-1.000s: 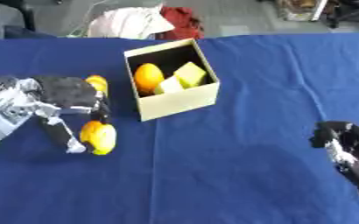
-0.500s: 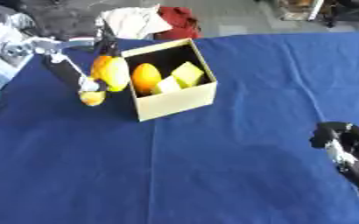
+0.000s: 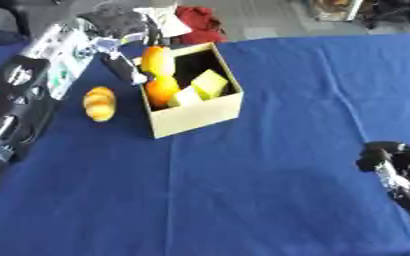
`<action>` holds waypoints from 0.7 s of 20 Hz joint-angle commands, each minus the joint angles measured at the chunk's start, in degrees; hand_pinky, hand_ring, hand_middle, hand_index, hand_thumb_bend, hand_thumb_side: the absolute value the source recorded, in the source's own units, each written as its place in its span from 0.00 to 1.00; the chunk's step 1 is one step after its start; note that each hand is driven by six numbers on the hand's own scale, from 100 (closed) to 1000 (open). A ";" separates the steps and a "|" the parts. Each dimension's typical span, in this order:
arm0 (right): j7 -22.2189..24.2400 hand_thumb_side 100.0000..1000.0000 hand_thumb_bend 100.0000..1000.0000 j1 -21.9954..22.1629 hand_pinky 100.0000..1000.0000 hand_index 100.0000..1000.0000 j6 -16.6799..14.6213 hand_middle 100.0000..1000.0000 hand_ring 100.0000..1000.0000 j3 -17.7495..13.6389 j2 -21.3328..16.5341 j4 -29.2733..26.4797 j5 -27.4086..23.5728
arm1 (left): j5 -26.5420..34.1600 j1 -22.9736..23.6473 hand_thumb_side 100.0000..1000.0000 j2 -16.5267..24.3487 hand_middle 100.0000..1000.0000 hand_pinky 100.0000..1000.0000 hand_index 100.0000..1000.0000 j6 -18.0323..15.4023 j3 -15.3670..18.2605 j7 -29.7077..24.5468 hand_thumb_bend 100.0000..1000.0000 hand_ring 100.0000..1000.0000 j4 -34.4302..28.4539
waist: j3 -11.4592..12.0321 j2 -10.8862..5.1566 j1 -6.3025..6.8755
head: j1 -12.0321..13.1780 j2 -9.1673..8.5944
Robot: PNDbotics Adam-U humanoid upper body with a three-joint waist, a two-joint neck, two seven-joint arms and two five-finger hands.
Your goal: Pick up objects on the table and place them in the box.
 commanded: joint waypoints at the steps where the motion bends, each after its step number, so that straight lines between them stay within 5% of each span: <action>1: 0.28 0.42 0.00 -0.63 0.60 0.66 -0.11 0.54 0.58 0.04 -0.59 -0.64 -0.52 | -0.58 -1.42 0.48 0.51 0.78 0.78 0.93 0.35 1.04 4.05 0.31 0.73 0.08 | 0.00 -1.30 -0.14 | 0.10 -0.10; 4: 0.27 0.42 0.00 -0.61 0.60 0.66 -0.11 0.54 0.58 -0.01 -0.61 -0.63 -0.46 | 1.18 -1.09 0.63 1.13 0.81 0.80 0.95 0.66 1.27 5.51 0.31 0.75 -1.07 | 0.23 -1.35 -0.13 | -0.04 -0.15; 10: 0.05 0.41 0.00 -0.49 0.60 0.66 -0.16 0.54 0.58 -0.35 -0.83 -0.57 -0.17 | 8.08 2.02 0.44 6.91 0.77 0.80 0.92 1.23 2.37 2.83 0.23 0.74 -7.83 | 1.13 -1.45 0.06 | -0.88 -0.31; 14: -0.13 0.41 0.00 -0.35 0.60 0.66 -0.21 0.54 0.58 -0.51 -1.03 -0.61 0.05 | 10.65 5.63 0.40 12.29 0.77 0.80 0.91 2.77 4.26 -4.28 0.29 0.74 -9.91 | 2.11 -1.53 0.40 | -1.46 -0.35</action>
